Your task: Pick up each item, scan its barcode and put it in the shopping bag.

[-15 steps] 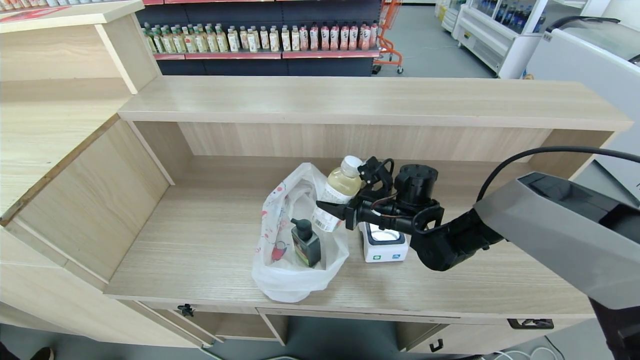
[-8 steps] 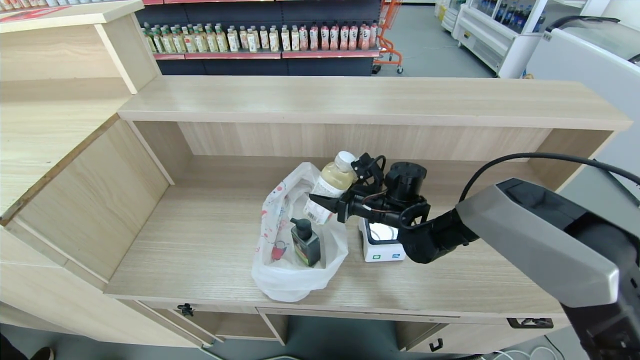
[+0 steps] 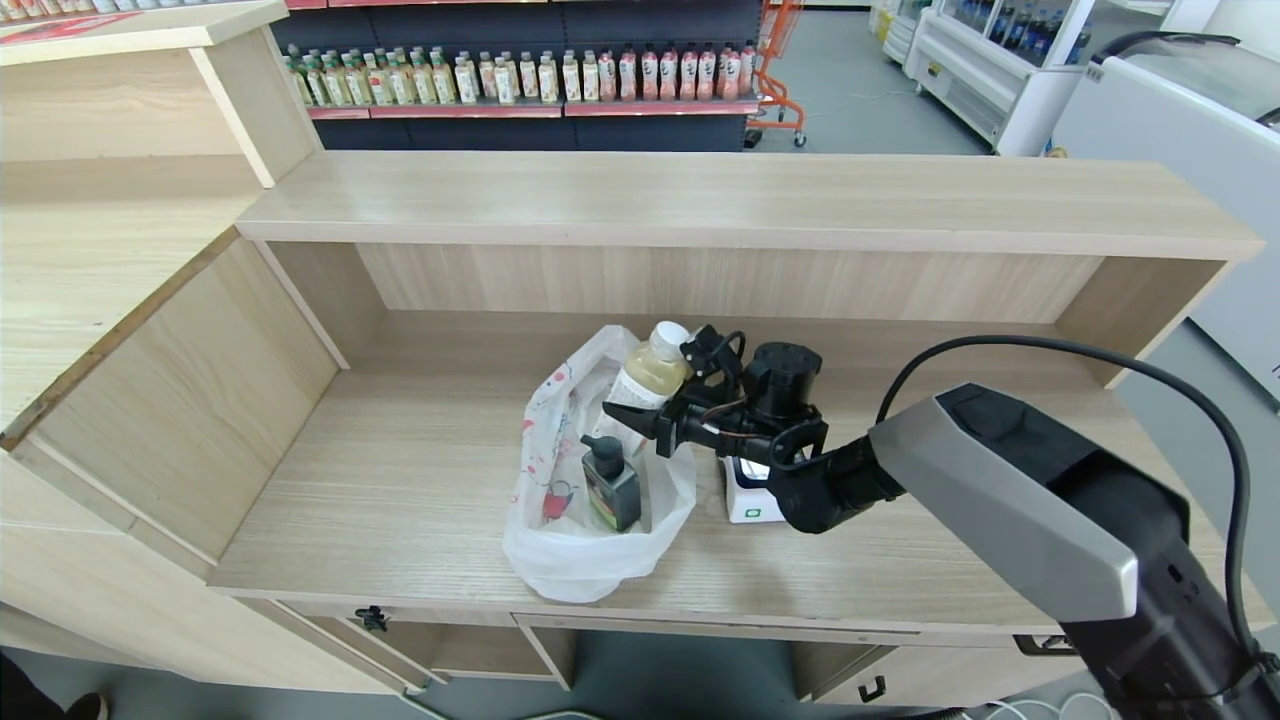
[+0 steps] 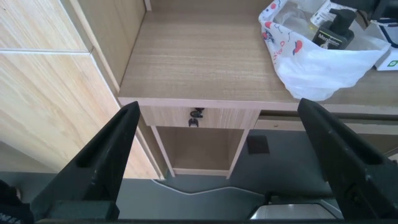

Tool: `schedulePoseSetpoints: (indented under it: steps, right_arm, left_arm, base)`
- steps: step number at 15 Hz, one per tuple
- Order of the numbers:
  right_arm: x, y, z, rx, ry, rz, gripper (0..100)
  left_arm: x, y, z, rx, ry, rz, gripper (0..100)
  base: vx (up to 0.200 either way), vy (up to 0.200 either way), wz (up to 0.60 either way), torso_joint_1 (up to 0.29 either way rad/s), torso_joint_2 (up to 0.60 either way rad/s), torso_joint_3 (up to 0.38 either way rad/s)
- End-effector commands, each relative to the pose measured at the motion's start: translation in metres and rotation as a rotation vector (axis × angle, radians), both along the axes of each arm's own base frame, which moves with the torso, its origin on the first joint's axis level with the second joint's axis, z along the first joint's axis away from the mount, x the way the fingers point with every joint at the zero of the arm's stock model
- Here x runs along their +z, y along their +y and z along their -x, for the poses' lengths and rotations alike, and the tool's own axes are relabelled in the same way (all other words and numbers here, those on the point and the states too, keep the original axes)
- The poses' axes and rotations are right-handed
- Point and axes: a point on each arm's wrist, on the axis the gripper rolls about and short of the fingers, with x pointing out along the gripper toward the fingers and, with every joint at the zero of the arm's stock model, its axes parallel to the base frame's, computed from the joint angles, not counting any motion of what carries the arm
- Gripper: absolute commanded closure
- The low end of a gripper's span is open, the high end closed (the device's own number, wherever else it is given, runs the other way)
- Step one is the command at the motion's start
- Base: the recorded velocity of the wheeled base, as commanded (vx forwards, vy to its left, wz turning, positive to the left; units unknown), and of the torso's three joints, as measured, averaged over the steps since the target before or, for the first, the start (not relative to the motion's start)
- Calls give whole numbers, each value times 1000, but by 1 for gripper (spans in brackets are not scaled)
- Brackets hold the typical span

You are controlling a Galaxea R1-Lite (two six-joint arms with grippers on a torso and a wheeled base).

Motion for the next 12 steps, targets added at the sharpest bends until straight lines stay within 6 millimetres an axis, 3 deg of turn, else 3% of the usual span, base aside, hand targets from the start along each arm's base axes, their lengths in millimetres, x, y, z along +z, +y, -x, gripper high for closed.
schedulePoseSetpoints:
  steps: [1,5,6,12]
  right_arm:
    - [-8,4,-6,4,-11,-3,100]
    - [-10,3,-9,-3,-27,14,100]
    - [-10,3,-9,-3,-28,15,0]
    - [-4,5,-7,1,-43,7,0]
  left_arm:
    - [0,0,0,0,0,0,0]
    - [0,0,0,0,0,0,0]
    - [0,0,0,0,0,0,0]
    - [0,0,0,0,0,0,0]
  base:
    - [0,0,0,0,0,0]
    - [0,0,0,0,0,0]
    - [0,0,0,0,0,0]
    - [0,0,0,0,0,0]
